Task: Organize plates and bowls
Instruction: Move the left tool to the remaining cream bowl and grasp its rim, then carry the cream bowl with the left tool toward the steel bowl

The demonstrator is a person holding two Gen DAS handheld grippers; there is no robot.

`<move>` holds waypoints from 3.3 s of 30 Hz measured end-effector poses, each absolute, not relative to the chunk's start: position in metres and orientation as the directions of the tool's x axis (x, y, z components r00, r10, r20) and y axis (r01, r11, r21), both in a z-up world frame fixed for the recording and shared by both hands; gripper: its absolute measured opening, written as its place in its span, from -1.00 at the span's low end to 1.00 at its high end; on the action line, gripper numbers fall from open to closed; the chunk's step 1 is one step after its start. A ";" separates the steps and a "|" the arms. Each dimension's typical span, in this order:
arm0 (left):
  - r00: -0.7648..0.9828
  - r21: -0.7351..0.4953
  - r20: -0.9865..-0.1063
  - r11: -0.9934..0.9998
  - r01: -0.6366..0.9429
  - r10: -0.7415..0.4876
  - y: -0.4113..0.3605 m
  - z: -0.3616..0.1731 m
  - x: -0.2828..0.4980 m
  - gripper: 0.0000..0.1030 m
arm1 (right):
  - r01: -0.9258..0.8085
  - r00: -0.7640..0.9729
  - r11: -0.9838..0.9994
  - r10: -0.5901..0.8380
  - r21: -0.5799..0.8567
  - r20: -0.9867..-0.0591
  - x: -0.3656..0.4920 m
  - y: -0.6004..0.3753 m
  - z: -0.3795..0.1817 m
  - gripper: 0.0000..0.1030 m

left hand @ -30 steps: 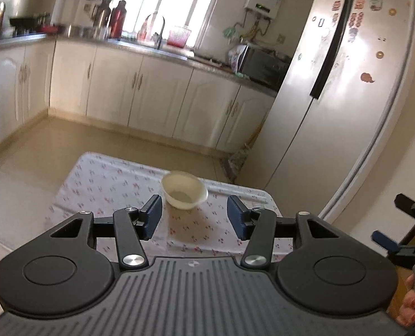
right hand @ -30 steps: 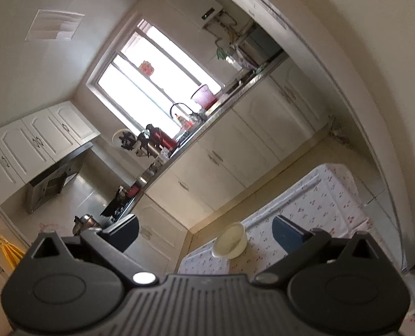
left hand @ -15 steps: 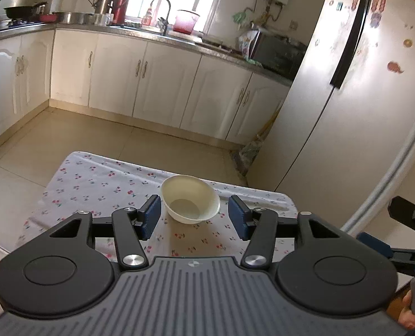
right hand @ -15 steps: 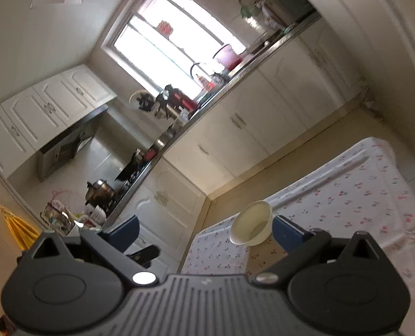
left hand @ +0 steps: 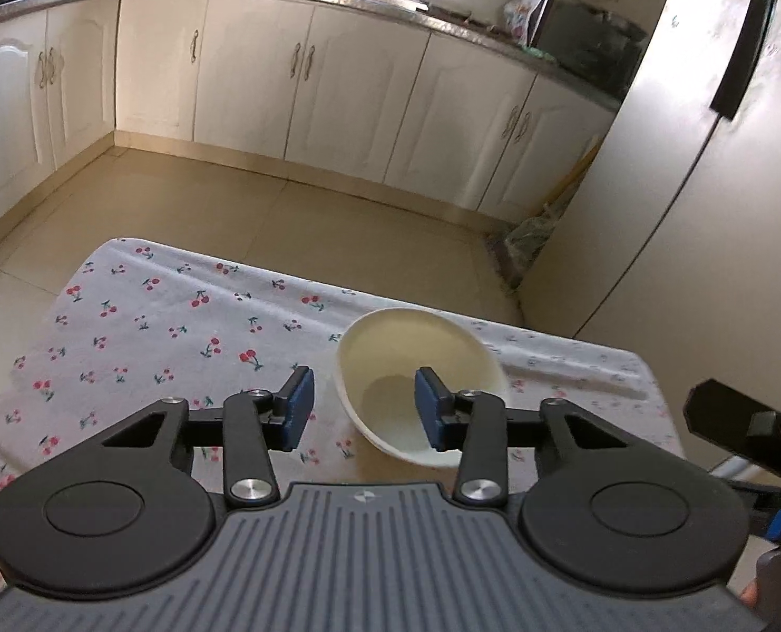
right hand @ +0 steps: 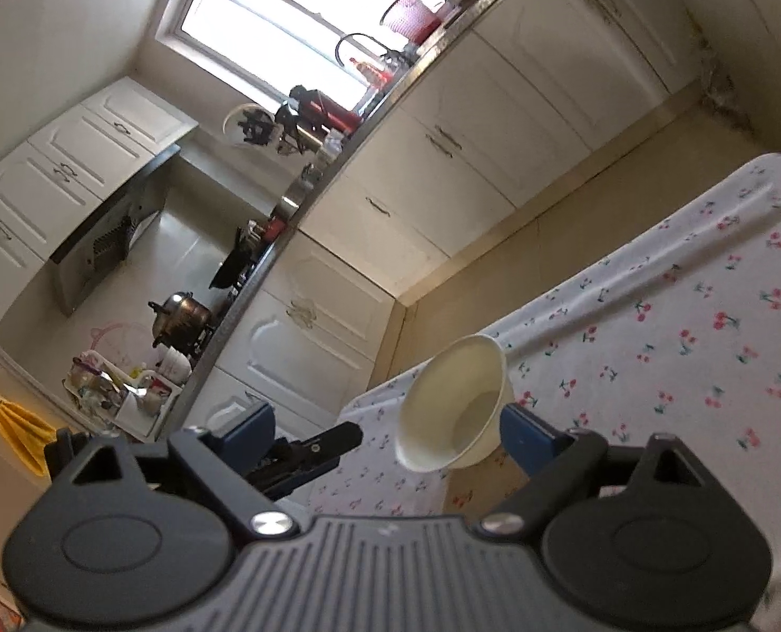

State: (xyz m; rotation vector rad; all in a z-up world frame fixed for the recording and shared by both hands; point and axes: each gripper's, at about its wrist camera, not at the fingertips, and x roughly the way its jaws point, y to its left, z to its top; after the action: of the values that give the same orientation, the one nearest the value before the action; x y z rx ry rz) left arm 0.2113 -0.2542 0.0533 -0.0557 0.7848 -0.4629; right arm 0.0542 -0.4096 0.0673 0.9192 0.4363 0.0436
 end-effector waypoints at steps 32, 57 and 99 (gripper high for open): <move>0.587 -0.157 -0.695 0.884 0.439 -0.415 -0.279 0.044 0.187 -0.70 | 0.109 0.886 0.579 0.312 0.808 -0.343 0.075 -0.409 0.058 0.86; 0.569 -0.253 -0.567 0.784 0.568 -0.595 -0.233 0.110 0.043 -0.68 | 0.009 0.934 0.596 0.281 0.803 -0.219 -0.070 -0.344 0.126 0.86; 0.412 -0.352 -0.619 0.705 0.616 -0.668 -0.185 0.059 -0.081 -0.64 | 0.137 0.951 0.519 0.169 0.843 -0.259 -0.227 -0.264 0.070 0.87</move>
State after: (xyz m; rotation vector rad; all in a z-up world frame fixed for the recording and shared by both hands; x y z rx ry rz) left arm -0.0811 -0.1855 0.0594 -0.0724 0.8129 -0.8083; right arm -0.2271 -0.2638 0.0703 1.0295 0.3278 0.0195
